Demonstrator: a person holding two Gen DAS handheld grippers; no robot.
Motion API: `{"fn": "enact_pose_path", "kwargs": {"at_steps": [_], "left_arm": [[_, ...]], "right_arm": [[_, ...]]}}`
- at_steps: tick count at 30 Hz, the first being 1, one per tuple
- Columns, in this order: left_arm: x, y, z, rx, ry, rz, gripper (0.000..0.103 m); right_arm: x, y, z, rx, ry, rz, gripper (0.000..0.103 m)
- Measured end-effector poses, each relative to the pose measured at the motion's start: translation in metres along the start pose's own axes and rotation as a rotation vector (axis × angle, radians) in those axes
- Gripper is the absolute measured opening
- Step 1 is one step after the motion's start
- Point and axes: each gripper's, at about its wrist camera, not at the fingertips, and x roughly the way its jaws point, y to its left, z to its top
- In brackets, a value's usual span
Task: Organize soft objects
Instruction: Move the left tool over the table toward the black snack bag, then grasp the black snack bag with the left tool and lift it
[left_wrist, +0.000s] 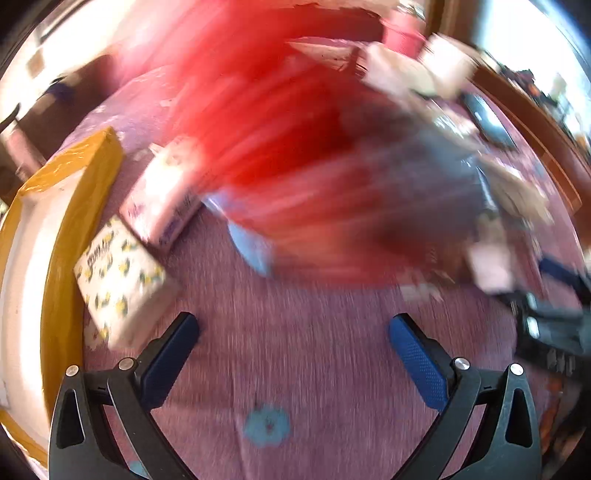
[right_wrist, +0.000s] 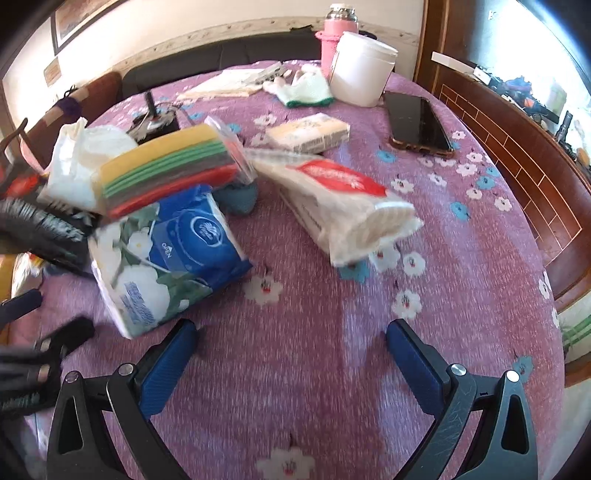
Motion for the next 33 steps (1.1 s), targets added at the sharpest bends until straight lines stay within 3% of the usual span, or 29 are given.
{"fn": "enact_pose_path", "kwargs": {"at_steps": [7,17,19,22,25,29,33], "left_arm": [[-0.015,-0.006,-0.033,0.027,-0.066,0.009,0.103],[-0.023,-0.003,-0.051,0.02,-0.078,-0.006,0.103],[-0.025,0.001,-0.049,0.039,-0.019,-0.038,0.103],[-0.048,0.034,-0.05,-0.063,-0.047,-0.214,0.096],[-0.077,0.063,-0.049,-0.059,-0.155,-0.146,0.096],[-0.071,0.091,-0.041,-0.077,-0.124,-0.104,0.095],[-0.056,0.092,-0.029,-0.079,-0.11,-0.109,0.092]], "right_arm": [[0.001,0.003,0.003,-0.011,0.08,-0.001,0.103],[-0.001,0.001,-0.001,0.0,0.03,0.0,0.103],[-0.001,0.002,-0.002,0.0,0.026,0.002,0.103],[-0.001,0.001,-0.003,-0.003,0.021,0.004,0.103],[-0.001,0.0,-0.004,0.0,0.011,0.001,0.103],[0.0,0.001,-0.002,0.002,-0.015,-0.001,0.103],[0.0,0.002,-0.001,0.0,-0.016,0.0,0.103]]}}
